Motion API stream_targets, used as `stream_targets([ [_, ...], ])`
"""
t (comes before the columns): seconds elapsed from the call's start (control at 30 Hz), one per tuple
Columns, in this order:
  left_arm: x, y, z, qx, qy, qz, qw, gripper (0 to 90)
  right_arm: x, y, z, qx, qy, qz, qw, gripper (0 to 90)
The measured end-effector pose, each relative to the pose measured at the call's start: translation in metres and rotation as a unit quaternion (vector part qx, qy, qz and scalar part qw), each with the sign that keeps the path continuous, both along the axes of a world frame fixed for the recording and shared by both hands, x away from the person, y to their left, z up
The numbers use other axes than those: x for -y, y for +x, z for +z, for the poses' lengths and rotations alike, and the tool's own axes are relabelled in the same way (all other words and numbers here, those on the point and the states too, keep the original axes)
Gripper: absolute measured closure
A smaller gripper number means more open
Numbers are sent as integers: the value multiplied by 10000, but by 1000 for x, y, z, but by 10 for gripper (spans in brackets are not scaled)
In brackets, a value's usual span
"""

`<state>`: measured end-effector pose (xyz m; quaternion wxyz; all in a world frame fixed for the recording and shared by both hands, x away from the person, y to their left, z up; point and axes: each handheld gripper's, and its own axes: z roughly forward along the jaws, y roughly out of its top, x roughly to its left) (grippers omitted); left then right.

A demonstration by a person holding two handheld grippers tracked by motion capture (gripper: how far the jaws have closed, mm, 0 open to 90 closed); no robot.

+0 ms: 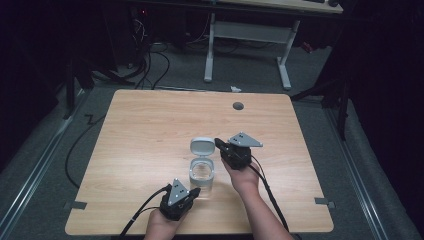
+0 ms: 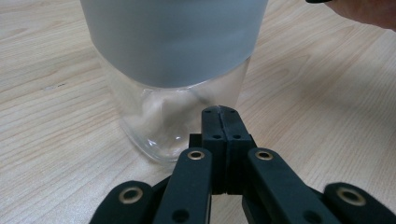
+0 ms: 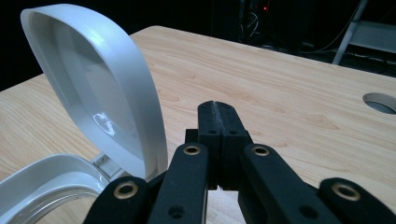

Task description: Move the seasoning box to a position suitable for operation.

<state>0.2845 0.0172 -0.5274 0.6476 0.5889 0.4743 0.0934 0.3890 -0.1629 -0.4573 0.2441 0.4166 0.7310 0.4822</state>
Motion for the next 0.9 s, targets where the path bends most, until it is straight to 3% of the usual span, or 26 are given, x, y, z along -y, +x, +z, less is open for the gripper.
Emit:
stream_targets([
  [0.63,3,0,0,1,-2,-38,10000,900,-1,2,6,97,16,30,9999,900],
  [0.9,3,0,0,-9,-9,-45,10000,900,-4,-7,9,208,-64,134,9997,900],
])
